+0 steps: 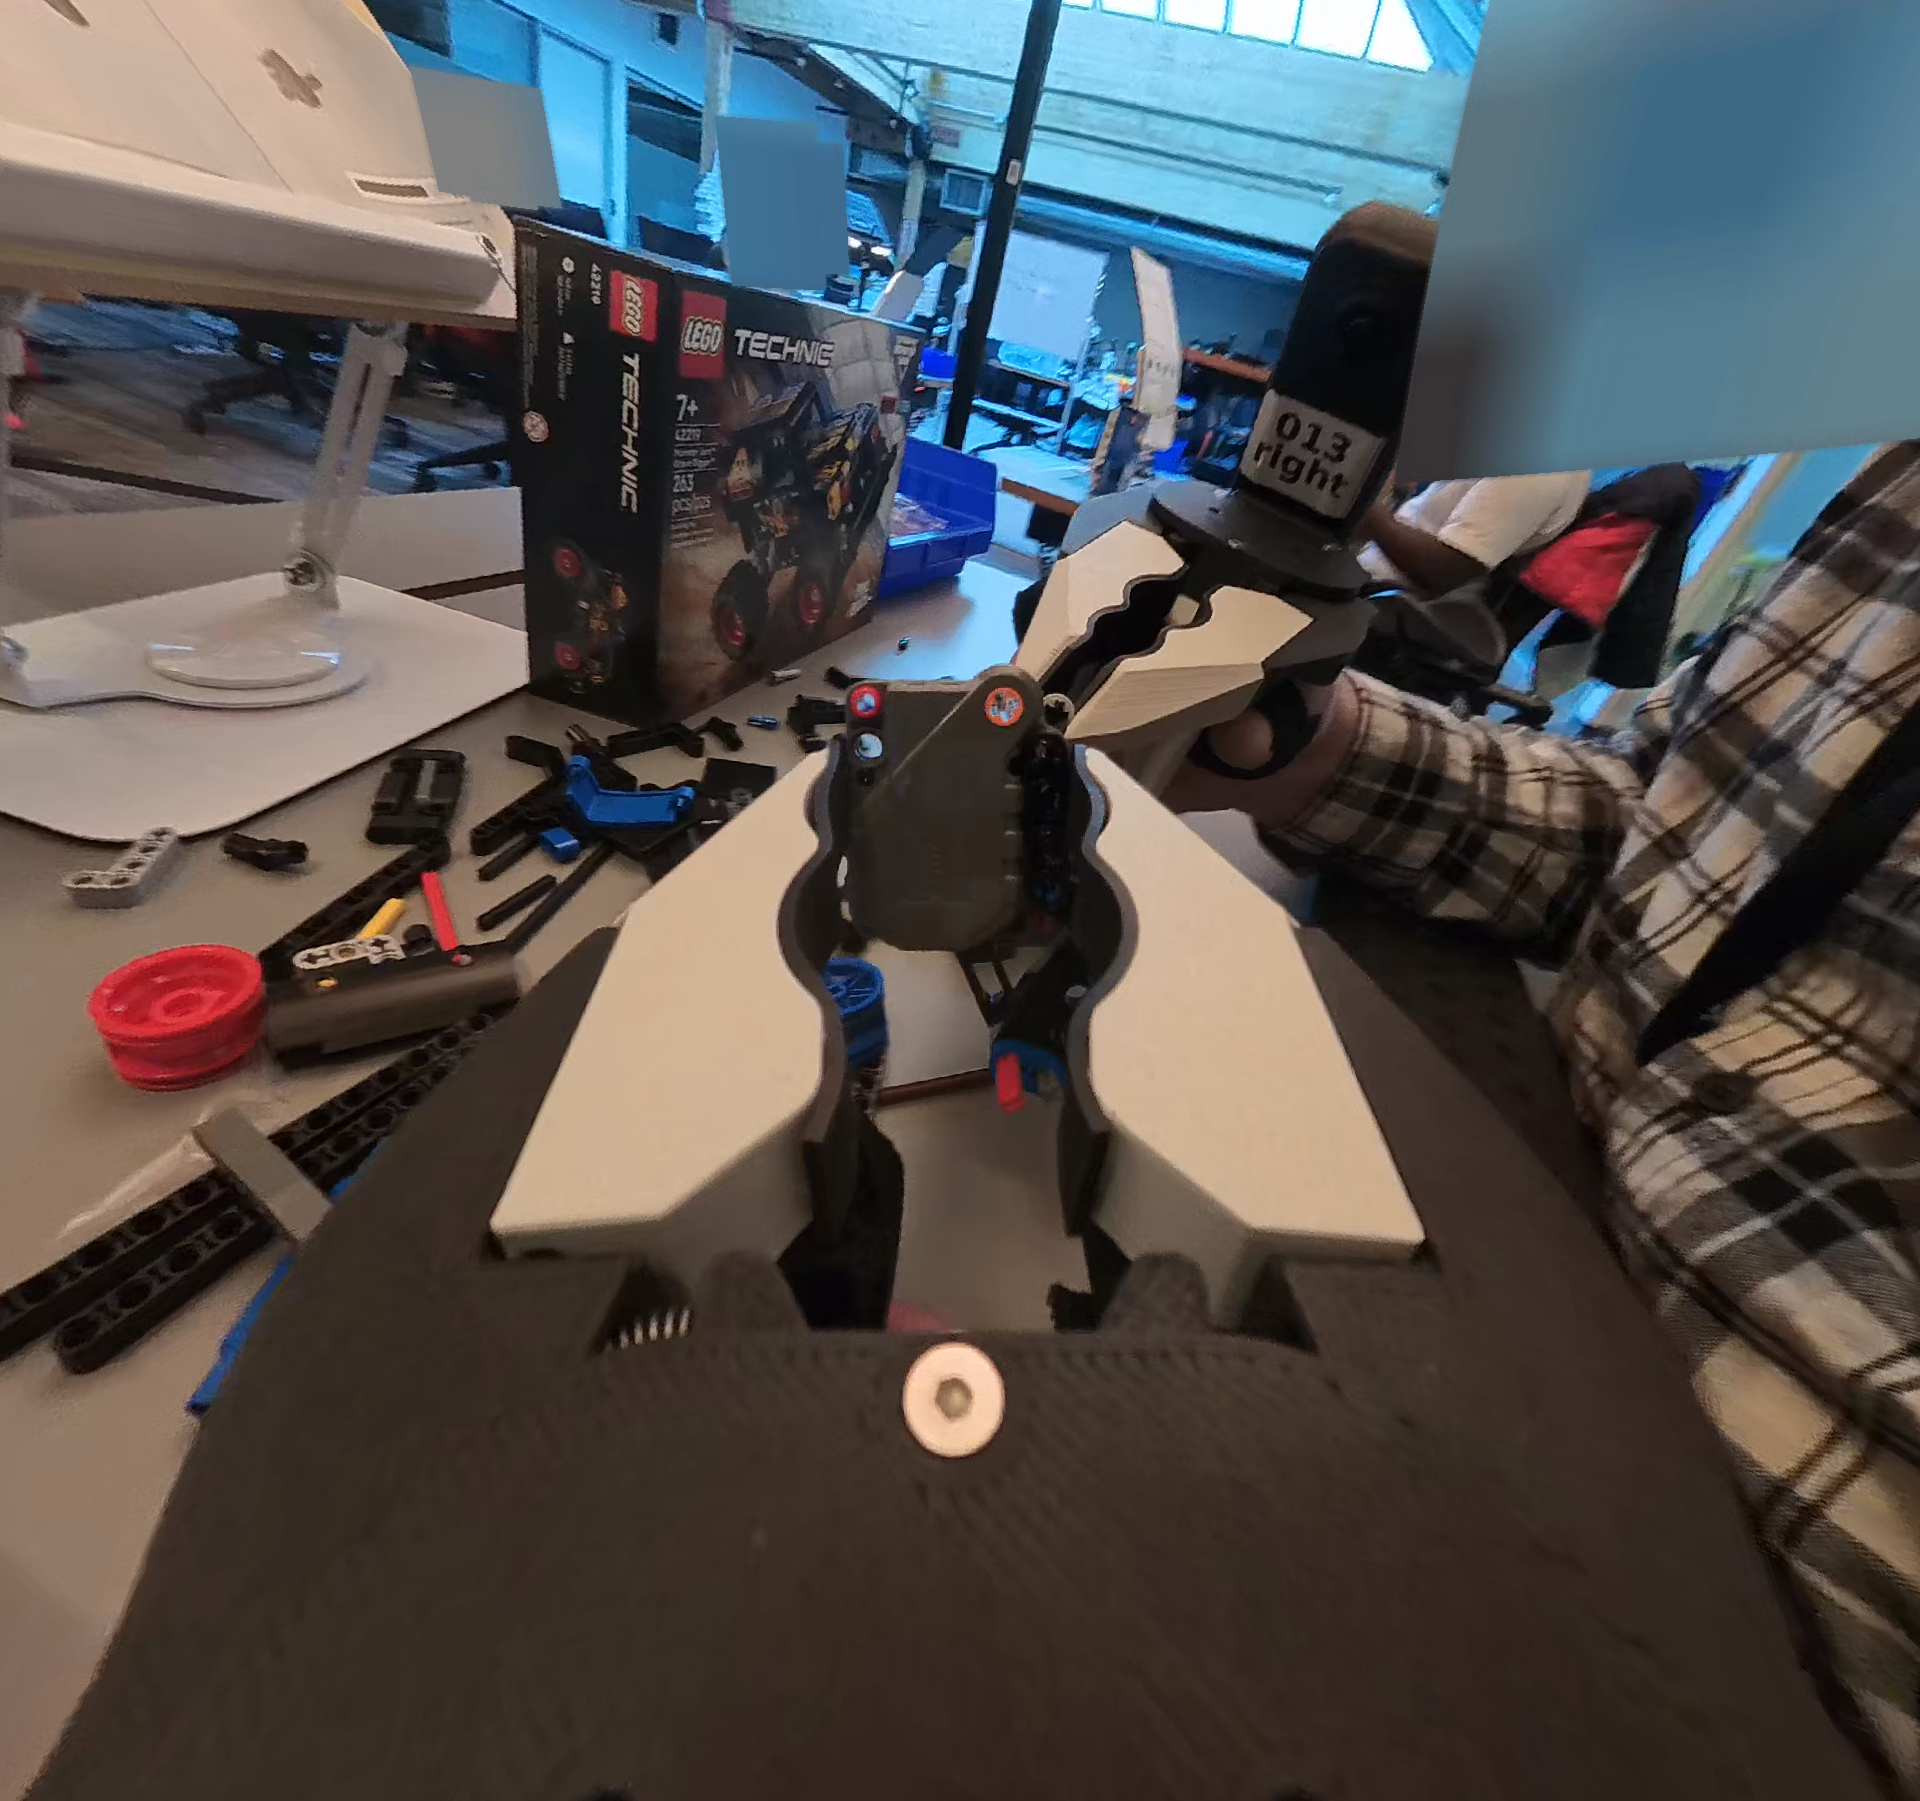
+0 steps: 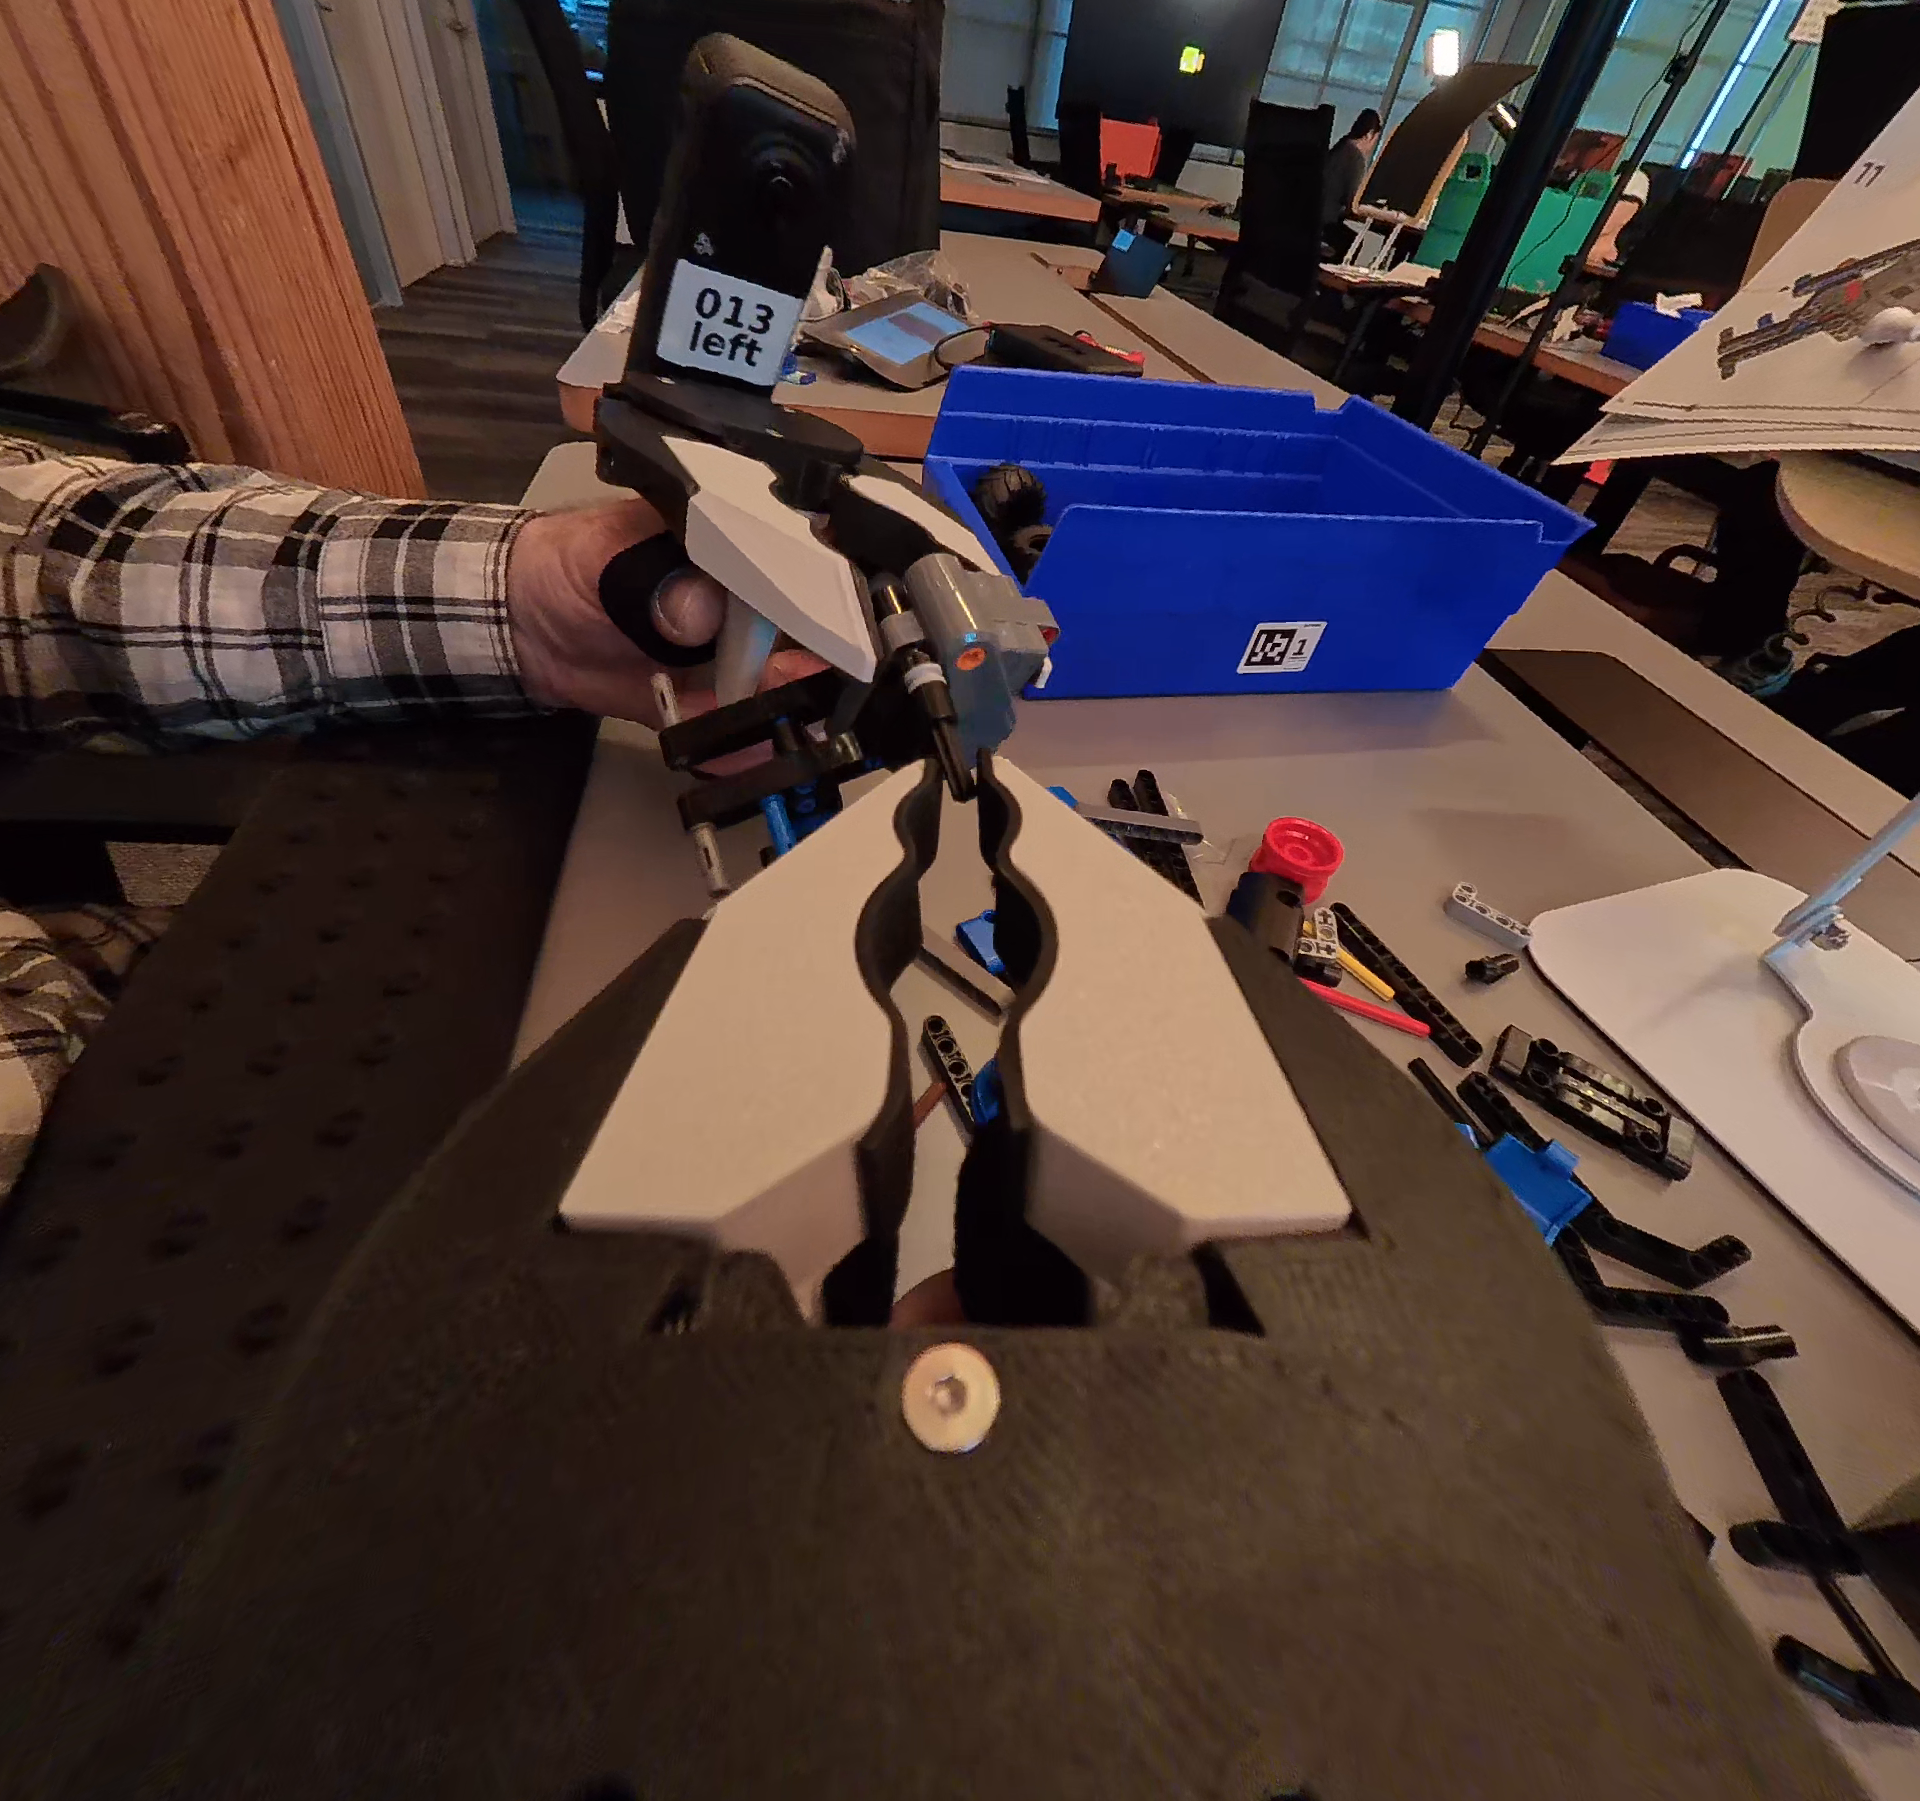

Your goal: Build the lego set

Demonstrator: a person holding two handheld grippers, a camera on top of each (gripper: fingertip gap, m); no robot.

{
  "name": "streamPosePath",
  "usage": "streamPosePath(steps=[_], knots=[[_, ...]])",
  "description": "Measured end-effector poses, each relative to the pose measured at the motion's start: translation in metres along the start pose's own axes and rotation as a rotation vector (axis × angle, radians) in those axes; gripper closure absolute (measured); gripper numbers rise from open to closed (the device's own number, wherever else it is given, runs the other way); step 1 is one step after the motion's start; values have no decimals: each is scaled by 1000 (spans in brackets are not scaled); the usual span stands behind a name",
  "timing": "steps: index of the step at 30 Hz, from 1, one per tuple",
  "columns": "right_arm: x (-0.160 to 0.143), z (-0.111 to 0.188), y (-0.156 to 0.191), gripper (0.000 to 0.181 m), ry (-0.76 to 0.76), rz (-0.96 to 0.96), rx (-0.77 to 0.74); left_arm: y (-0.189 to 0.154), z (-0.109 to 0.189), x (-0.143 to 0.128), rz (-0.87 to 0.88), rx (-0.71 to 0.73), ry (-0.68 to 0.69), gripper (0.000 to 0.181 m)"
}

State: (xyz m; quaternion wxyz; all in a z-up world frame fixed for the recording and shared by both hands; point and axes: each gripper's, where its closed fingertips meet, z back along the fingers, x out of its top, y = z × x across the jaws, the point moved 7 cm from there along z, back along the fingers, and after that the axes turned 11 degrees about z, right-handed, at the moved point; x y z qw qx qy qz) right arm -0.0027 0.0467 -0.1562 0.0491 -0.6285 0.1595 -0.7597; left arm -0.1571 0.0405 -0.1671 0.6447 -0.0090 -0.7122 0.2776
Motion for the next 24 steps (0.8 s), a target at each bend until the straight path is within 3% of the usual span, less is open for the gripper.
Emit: streamPosePath(steps=[5,9,12,16,24], knots=[[-8,2,-6,173,62,36,-44,1,-4,-1,-152,142,43,142],[-21,-3,-2,167,194,190,-76,-2,-16,-8,-406,329,198,143],[-29,-12,4,163,274,318,-93,-11,-26,-13,-526,357,278,142],[-32,-13,9,172,303,394,-90,-17,-31,-15,-585,372,305,143],[-33,-11,6,176,264,377,-98,-23,-26,-3,-555,365,194,135]])
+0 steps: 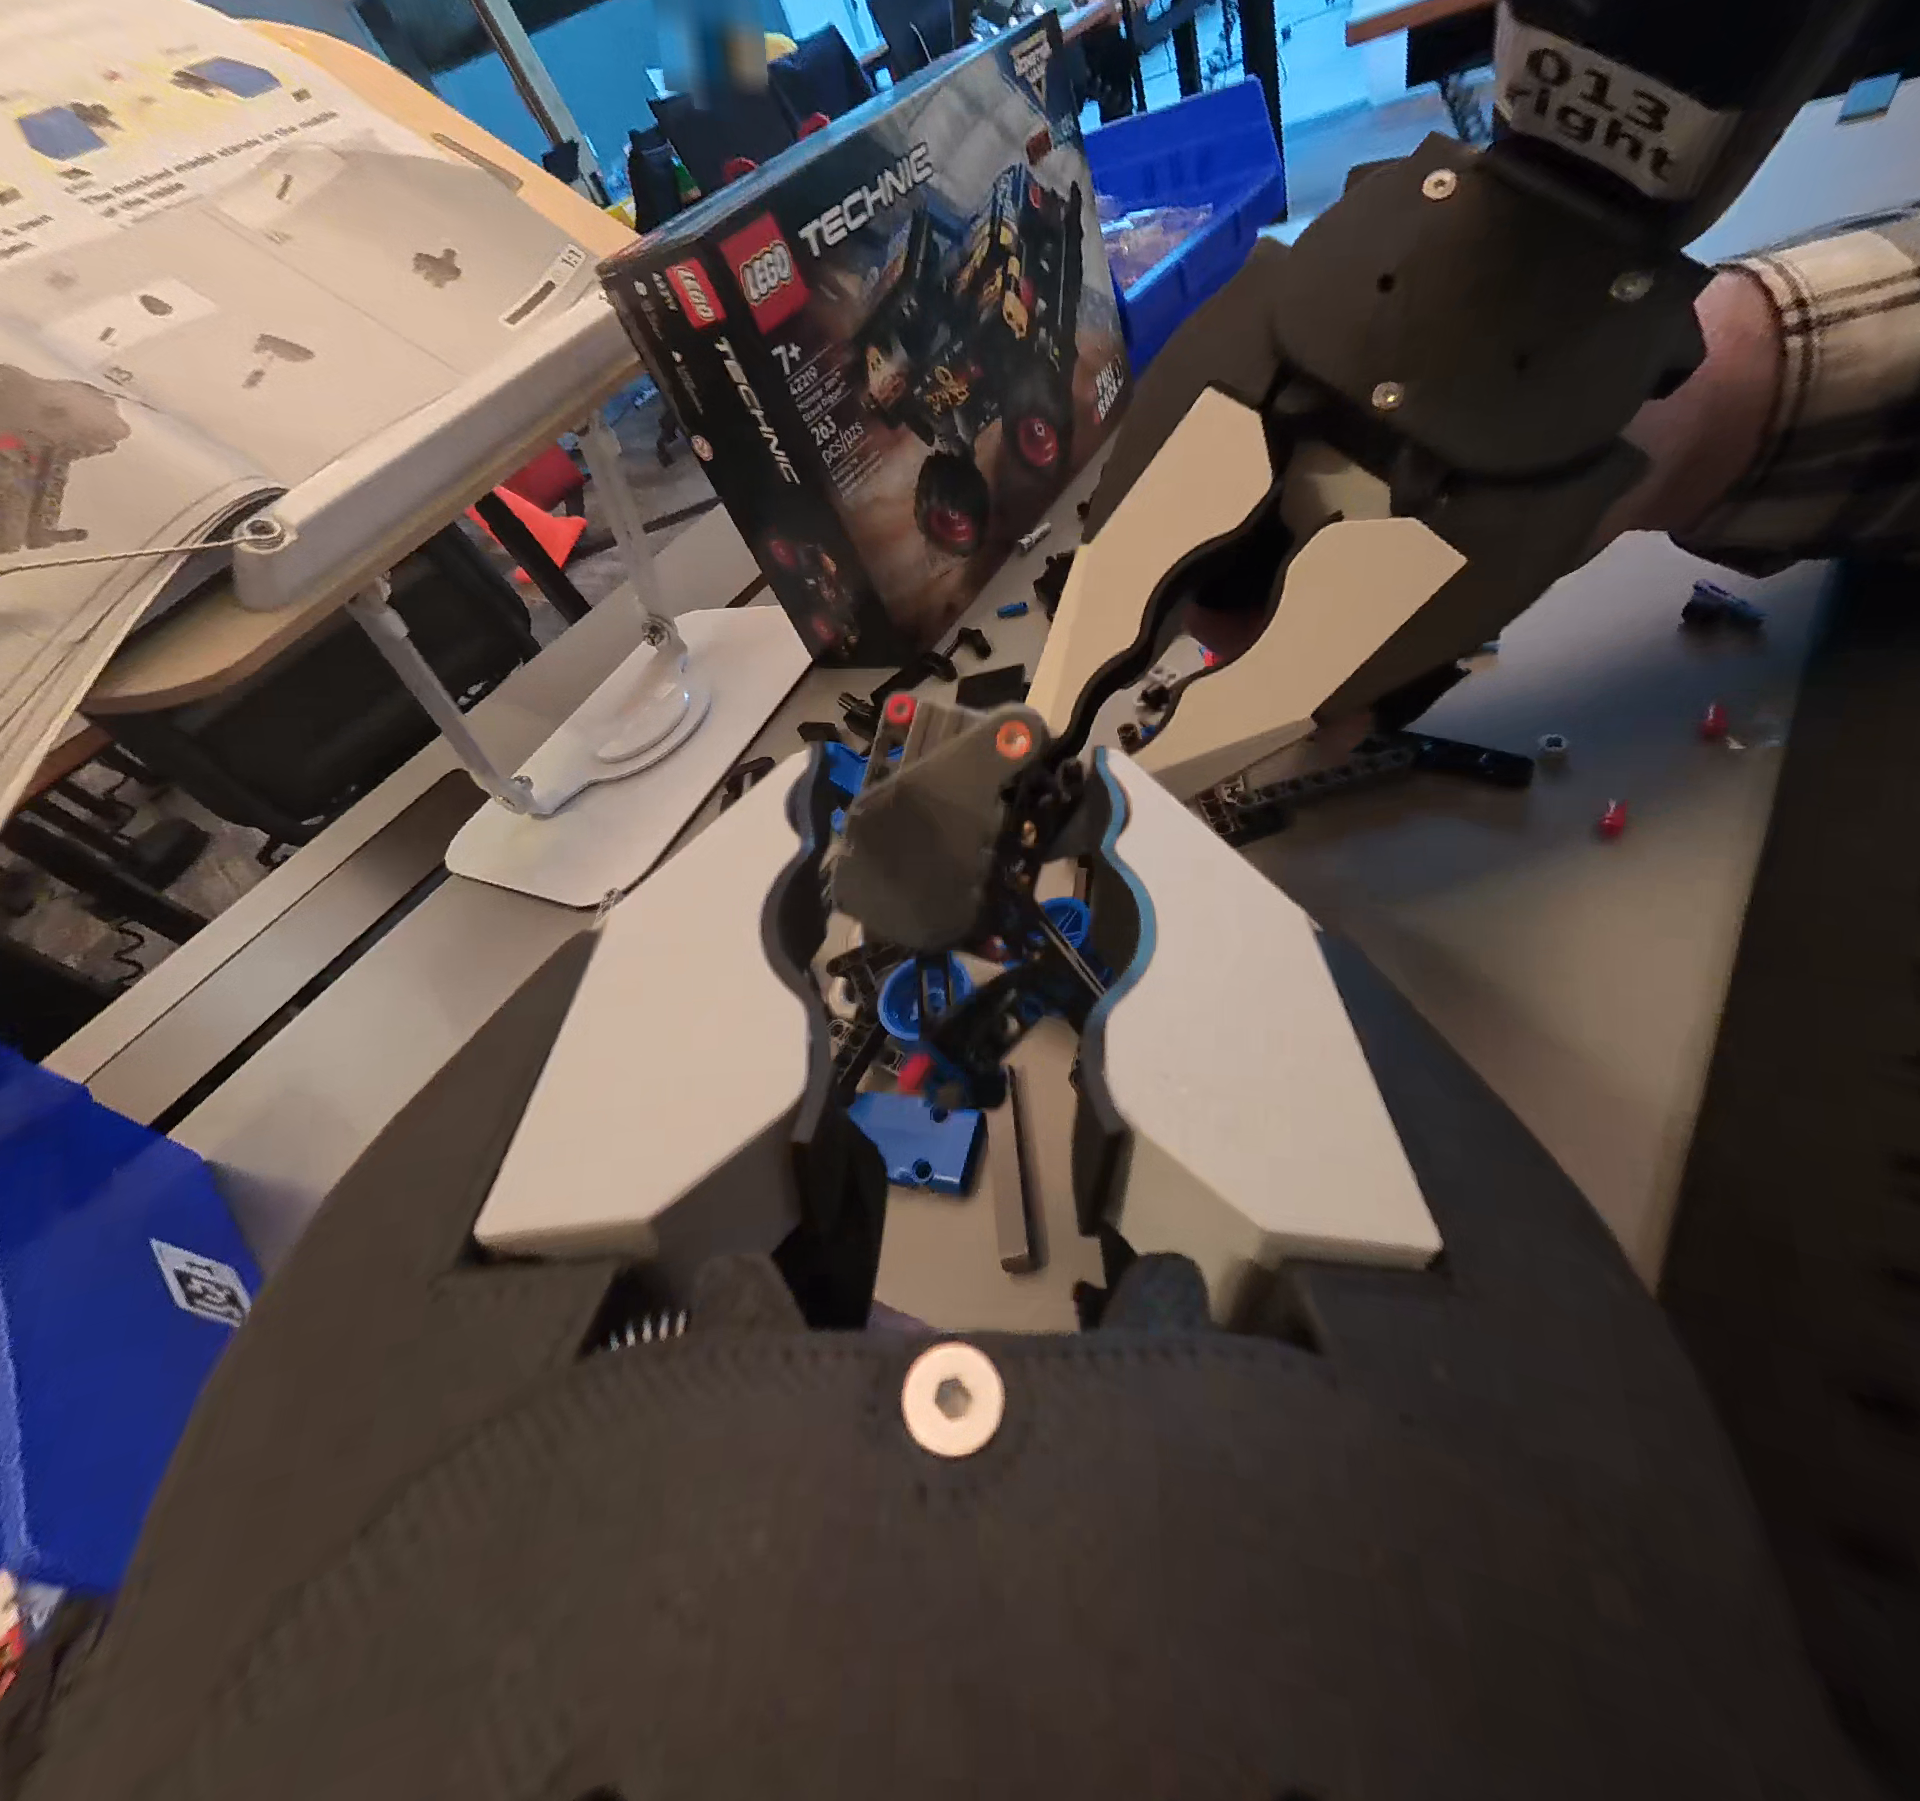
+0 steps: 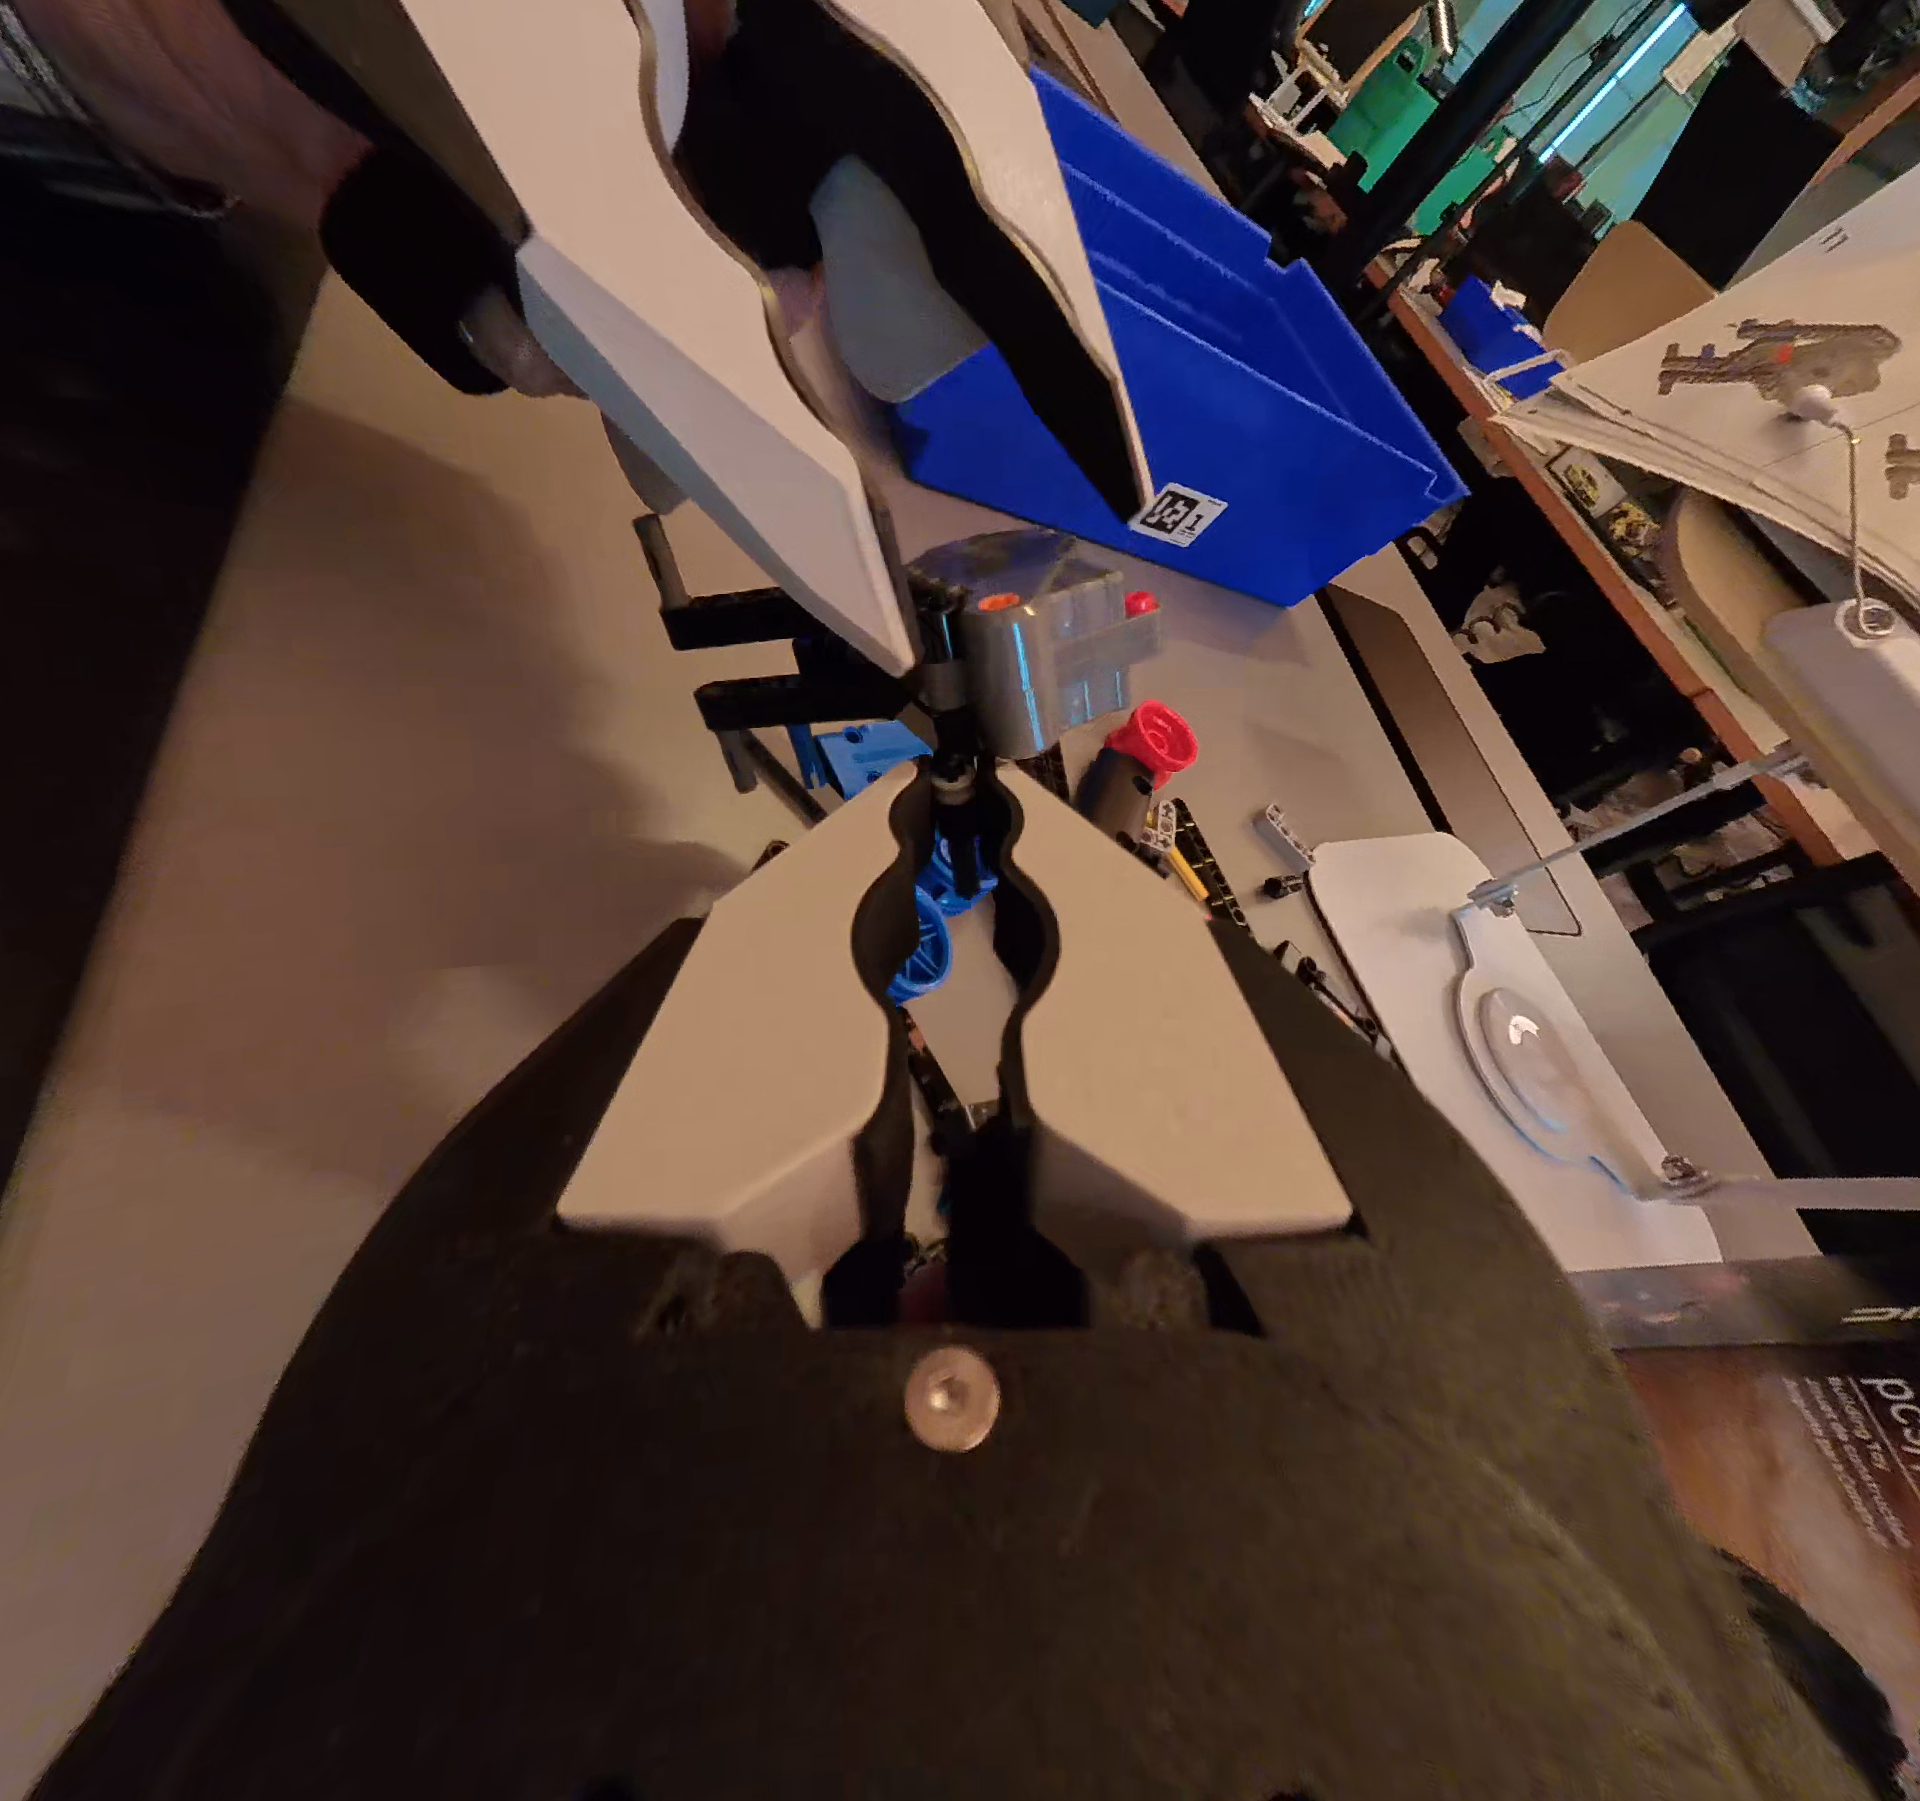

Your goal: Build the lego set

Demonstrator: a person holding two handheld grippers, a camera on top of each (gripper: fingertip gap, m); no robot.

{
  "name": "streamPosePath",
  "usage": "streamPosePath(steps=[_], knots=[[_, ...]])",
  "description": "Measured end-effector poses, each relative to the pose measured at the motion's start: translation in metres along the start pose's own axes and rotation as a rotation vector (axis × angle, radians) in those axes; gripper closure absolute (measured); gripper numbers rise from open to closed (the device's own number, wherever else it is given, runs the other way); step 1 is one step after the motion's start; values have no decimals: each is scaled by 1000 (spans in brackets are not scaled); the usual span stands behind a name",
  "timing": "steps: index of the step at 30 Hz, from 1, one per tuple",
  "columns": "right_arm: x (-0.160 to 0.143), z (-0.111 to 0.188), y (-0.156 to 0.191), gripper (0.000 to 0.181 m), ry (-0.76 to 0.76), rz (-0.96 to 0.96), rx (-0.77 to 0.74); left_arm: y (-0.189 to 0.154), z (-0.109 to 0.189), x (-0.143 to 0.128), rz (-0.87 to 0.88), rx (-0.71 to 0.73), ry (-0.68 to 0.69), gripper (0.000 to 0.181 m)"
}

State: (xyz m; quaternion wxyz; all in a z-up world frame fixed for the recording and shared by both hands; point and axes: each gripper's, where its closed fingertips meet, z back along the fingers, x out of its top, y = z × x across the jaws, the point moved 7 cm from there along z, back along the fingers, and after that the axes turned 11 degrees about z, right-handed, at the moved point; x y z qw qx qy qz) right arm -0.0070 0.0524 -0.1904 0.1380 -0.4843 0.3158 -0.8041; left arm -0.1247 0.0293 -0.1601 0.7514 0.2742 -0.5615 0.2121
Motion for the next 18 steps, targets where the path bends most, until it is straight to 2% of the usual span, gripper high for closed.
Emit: streamPosePath(steps=[9,18], knots=[[-2,9,-14,177,-42,-47,-65,17,12,-6,148,-22,-75,128],[-1,15,-23,176,-71,-75,-126,15,7,-11,150,-18,-55,126]])
